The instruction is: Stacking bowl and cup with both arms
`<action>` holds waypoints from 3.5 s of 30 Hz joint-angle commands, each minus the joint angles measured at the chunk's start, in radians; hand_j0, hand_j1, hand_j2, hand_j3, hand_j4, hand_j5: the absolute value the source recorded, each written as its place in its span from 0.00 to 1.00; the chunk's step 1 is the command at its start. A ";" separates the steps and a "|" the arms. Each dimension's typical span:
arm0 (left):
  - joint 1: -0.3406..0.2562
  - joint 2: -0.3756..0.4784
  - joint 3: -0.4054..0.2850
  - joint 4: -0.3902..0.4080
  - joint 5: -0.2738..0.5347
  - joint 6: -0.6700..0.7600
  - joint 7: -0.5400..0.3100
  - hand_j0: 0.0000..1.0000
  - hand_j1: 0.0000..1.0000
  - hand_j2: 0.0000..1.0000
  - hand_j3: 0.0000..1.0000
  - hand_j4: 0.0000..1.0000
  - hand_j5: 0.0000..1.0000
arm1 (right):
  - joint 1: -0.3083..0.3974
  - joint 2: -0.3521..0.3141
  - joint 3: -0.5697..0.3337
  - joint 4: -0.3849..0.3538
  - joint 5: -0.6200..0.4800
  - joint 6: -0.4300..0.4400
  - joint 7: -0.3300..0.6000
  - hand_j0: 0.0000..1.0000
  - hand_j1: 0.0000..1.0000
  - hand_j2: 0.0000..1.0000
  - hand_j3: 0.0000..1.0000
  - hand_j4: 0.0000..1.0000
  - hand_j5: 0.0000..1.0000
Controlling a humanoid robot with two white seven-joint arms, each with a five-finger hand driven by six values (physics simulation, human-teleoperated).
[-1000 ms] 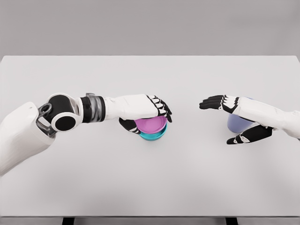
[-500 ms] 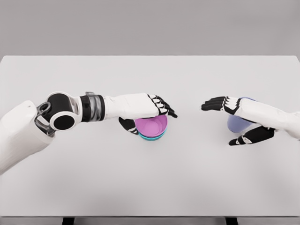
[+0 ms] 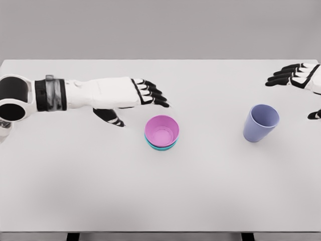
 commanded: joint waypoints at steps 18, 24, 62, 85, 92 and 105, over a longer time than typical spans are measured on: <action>0.386 0.301 0.296 0.307 0.756 -0.134 0.000 1.00 1.00 1.00 1.00 1.00 1.00 | -0.399 0.118 0.480 0.109 0.169 0.038 0.000 1.00 1.00 1.00 1.00 1.00 1.00; 0.451 0.288 0.351 0.296 0.781 -0.134 0.000 1.00 1.00 1.00 1.00 1.00 1.00 | -0.399 0.115 0.531 0.121 0.172 0.039 0.000 1.00 1.00 1.00 1.00 1.00 1.00; 0.456 0.224 0.358 0.290 0.764 -0.134 0.000 1.00 1.00 1.00 1.00 1.00 1.00 | -0.408 0.205 0.615 0.259 0.245 0.041 0.000 0.92 0.92 0.92 0.92 0.92 0.92; 0.456 0.224 0.358 0.290 0.762 -0.134 0.000 1.00 1.00 1.00 1.00 1.00 1.00 | -0.523 0.309 0.600 0.222 0.243 0.031 0.000 0.69 0.69 0.69 0.69 0.69 0.69; 0.456 0.224 0.358 0.291 0.762 -0.134 0.000 1.00 1.00 1.00 1.00 1.00 1.00 | -0.548 0.334 0.600 0.086 0.241 0.031 0.000 0.67 0.67 0.67 0.67 0.67 0.67; 0.456 0.224 0.358 0.291 0.762 -0.134 0.000 1.00 1.00 1.00 1.00 1.00 1.00 | -0.595 0.483 0.650 0.063 0.243 0.031 0.000 0.68 0.68 0.68 0.68 0.68 0.68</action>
